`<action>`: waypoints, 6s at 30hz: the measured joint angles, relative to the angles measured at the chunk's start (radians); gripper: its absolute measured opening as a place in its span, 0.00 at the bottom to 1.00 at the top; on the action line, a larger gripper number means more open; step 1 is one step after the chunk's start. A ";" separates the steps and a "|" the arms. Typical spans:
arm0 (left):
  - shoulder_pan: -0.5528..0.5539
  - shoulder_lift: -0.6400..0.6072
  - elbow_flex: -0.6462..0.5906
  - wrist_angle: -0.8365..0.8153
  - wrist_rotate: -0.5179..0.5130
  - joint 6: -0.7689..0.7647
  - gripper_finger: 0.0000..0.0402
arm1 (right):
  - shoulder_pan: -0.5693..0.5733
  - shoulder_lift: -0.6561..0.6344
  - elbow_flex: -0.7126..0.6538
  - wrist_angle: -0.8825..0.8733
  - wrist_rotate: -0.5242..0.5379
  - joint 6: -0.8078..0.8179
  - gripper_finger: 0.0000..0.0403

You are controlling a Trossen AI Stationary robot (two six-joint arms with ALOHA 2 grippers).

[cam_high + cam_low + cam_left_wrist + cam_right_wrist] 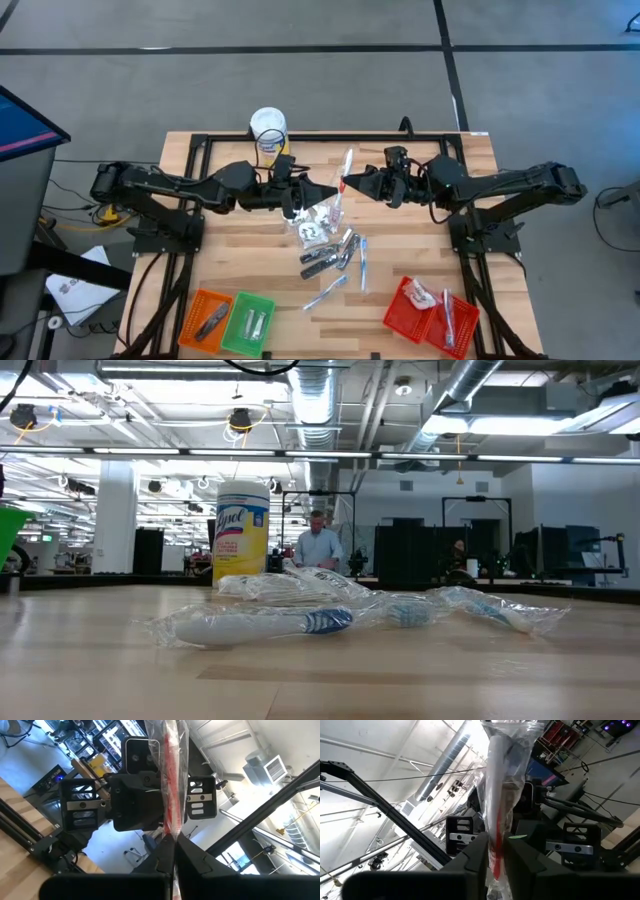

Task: Pick & Place Travel size toiletries
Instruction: Put the red toothbrush into the right red basket, then put the cotton pods into the left red basket

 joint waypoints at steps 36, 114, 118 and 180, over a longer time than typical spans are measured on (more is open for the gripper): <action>-0.005 -0.118 0.000 -0.209 -0.022 0.081 0.62 | 0.127 -0.187 0.000 -0.497 0.020 0.162 0.00; 0.029 -0.066 0.000 -0.253 -0.020 0.108 0.46 | 0.994 0.464 0.600 -2.142 -0.054 1.327 0.01; 0.028 -0.067 0.000 -0.252 -0.017 0.105 0.46 | 0.969 0.493 0.566 -2.146 -0.050 1.326 0.01; 0.011 -0.068 0.000 -0.252 -0.016 0.116 0.46 | 0.912 0.613 0.568 -2.144 -0.052 1.339 0.32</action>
